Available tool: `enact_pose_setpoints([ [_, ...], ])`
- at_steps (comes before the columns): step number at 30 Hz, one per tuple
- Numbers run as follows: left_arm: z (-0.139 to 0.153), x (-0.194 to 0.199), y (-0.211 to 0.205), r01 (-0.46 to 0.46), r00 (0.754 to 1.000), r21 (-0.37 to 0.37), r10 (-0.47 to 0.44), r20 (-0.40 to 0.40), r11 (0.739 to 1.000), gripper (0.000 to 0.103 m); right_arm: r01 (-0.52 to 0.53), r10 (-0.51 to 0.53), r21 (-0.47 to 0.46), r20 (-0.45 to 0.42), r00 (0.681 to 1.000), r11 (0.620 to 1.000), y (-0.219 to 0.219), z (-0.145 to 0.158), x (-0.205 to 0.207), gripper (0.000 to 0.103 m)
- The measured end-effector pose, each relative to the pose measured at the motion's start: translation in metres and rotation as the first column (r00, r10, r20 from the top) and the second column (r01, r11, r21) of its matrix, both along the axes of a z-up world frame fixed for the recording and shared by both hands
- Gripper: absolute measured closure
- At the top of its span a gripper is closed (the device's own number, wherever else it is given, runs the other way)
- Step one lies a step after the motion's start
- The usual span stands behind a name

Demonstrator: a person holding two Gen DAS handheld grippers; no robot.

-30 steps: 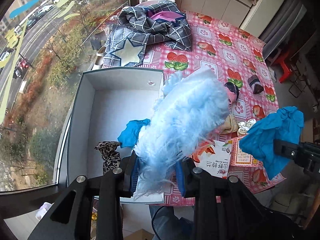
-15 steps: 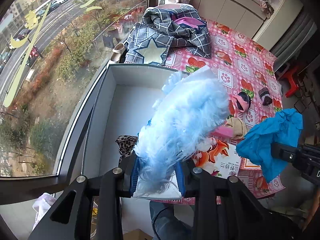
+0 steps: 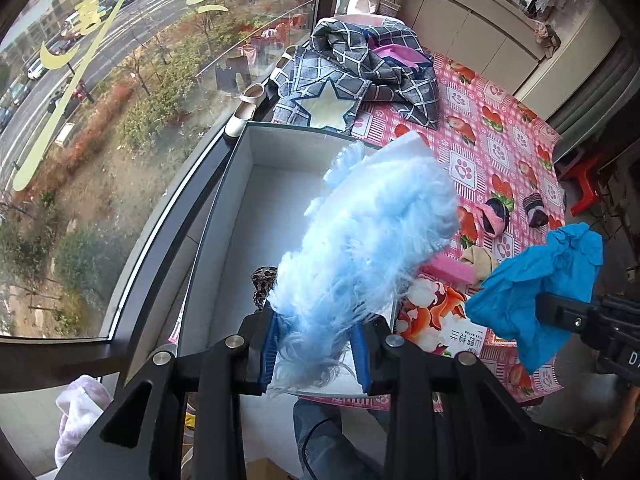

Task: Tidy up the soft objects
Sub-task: 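Carry the fluffy light-blue item and blue cloth over the white box with both tools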

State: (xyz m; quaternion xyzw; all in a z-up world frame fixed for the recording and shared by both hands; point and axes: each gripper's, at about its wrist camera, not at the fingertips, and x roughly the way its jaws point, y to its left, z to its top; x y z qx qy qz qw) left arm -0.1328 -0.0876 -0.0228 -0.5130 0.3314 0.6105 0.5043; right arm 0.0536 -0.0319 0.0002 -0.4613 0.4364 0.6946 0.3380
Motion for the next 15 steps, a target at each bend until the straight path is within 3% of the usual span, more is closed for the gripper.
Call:
enact_pose_setpoints([
  [15,-0.011,-0.028,-0.01,-0.059,0.997,0.017,0.058,0.049,0.998,0.069,-0.048,0.049,-0.014,0.057,0.997,0.999,0.003,-0.004,-0.034,0.099],
])
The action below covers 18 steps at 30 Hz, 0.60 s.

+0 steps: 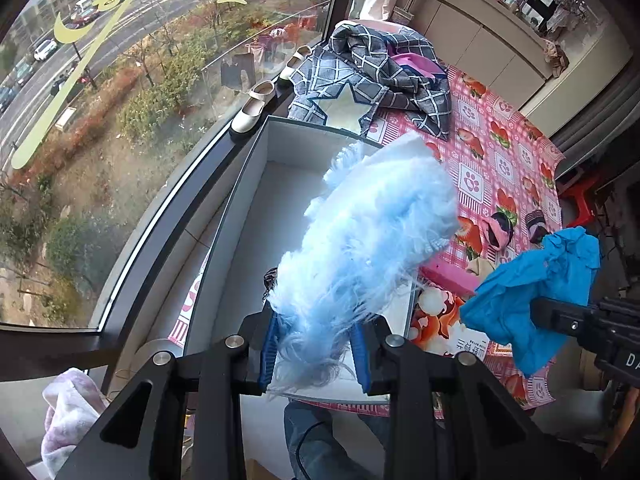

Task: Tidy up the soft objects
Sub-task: 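Carry the fluffy light-blue item and blue cloth over the white box with both tools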

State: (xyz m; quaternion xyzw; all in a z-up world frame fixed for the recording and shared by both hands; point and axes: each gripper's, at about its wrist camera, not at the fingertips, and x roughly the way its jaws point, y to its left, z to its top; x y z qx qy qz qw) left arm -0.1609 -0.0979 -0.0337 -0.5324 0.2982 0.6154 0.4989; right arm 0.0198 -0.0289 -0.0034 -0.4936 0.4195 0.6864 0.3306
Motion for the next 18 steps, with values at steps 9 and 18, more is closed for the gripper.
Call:
enact_pose_setpoints([
  [9,-0.007,-0.016,-0.004,-0.043,0.999,0.002,0.043,0.034,0.999,0.069,-0.041,0.04,0.024,0.033,0.999,0.999,0.004,0.002,-0.028,0.099],
  [18,-0.006,-0.02,-0.006,-0.047,0.998,0.004,0.047,0.035,0.999,0.069,-0.043,0.043,0.025,0.033,0.999,0.999,0.005,0.001,-0.034,0.099],
])
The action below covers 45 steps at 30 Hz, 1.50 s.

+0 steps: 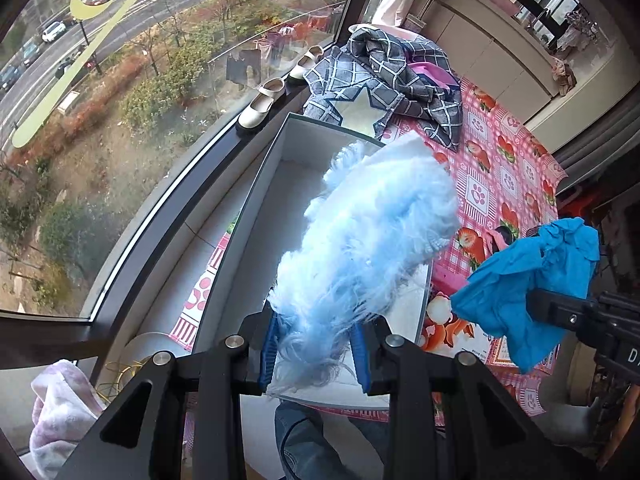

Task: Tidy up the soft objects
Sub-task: 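Carry the fluffy light-blue item and blue cloth over the white box with both tools, then open the left tool to drop the fluffy item into the box while the right tool drops the blue cloth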

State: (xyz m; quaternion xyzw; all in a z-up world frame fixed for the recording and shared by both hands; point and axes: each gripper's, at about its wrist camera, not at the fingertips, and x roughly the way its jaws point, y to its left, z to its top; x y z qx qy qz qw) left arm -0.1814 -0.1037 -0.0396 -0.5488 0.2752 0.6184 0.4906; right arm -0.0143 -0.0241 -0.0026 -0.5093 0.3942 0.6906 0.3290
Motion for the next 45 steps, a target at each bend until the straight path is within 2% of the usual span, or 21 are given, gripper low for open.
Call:
enact_pose_setpoints([
  [32,-0.002,-0.006,-0.001,-0.006,1.0,-0.007,0.006,0.003,1.0,0.069,0.002,-0.002,-0.011,0.0,1.0,1.0,0.0,-0.005,-0.004,0.099],
  [45,-0.013,-0.01,-0.004,-0.007,1.0,-0.029,0.007,0.013,1.0,0.069,0.001,-0.001,-0.029,0.004,1.0,1.0,0.007,-0.01,-0.007,0.099],
])
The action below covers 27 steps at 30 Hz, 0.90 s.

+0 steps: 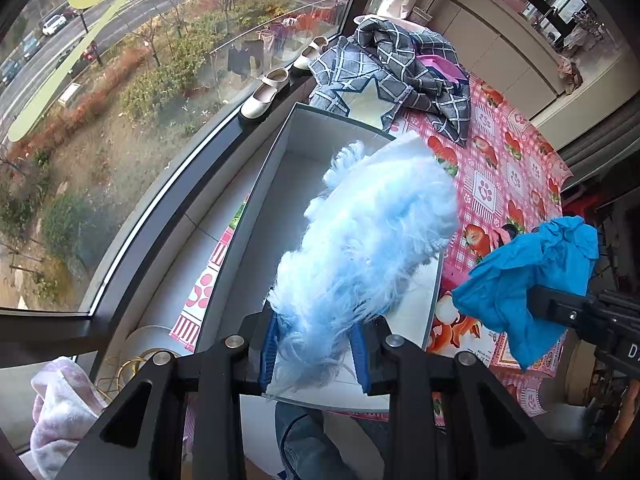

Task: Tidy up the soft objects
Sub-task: 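Open the left tool to drop the fluffy item into the box while the right tool drops the blue cloth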

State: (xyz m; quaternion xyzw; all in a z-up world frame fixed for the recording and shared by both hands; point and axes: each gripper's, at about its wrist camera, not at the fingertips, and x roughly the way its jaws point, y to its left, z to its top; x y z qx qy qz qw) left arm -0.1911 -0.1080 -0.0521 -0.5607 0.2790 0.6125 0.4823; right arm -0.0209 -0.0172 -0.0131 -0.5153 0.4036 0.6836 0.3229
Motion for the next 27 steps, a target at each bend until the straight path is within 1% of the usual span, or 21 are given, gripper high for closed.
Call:
enact_pose_setpoints([
  [6,-0.005,0.0,0.007,0.007,1.0,-0.022,-0.007,-0.008,1.0,0.069,-0.002,0.002,0.004,0.005,1.0,1.0,0.01,-0.004,-0.009,0.099],
  [11,-0.019,0.004,0.011,0.03,1.0,-0.069,-0.03,-0.006,0.997,0.069,0.02,-0.021,-0.038,-0.002,1.0,0.999,0.02,-0.016,-0.015,0.099],
  [16,-0.028,0.013,0.011,0.057,0.998,-0.1,-0.058,-0.009,0.993,0.068,0.026,-0.025,-0.056,0.01,1.0,0.998,0.028,-0.026,-0.02,0.099],
  [18,-0.03,0.014,0.011,0.061,0.998,-0.108,-0.062,-0.004,0.992,0.063,0.023,-0.022,-0.056,0.014,1.0,0.998,0.031,-0.028,-0.023,0.099],
  [19,-0.032,0.014,0.012,0.061,0.998,-0.114,-0.062,-0.001,0.992,0.058,0.021,-0.02,-0.056,0.014,1.0,0.998,0.032,-0.028,-0.024,0.099],
  [20,-0.033,0.015,0.013,0.062,0.998,-0.119,-0.062,0.001,0.991,0.051,0.018,-0.017,-0.057,0.013,1.0,0.998,0.034,-0.029,-0.026,0.099],
  [21,-0.033,0.015,0.014,0.062,0.998,-0.121,-0.062,0.001,0.991,0.047,0.015,-0.014,-0.058,0.012,1.0,0.998,0.035,-0.029,-0.028,0.099],
  [23,-0.032,0.015,0.015,0.064,0.998,-0.119,-0.064,0.0,0.991,0.032,0.002,-0.002,-0.058,0.009,1.0,0.998,0.036,-0.029,-0.031,0.099],
  [24,-0.031,0.016,0.015,0.067,0.998,-0.116,-0.068,-0.001,0.991,0.029,-0.003,0.004,-0.059,0.005,1.0,0.998,0.036,-0.028,-0.033,0.099],
  [25,-0.03,0.016,0.015,0.07,0.997,-0.112,-0.071,-0.002,0.991,0.023,-0.007,0.007,-0.06,0.002,1.0,0.998,0.036,-0.028,-0.034,0.099],
  [27,-0.028,0.017,0.015,0.07,0.998,-0.096,-0.07,0.005,0.993,0.022,-0.01,0.01,-0.068,-0.005,1.0,0.998,0.037,-0.029,-0.034,0.098],
])
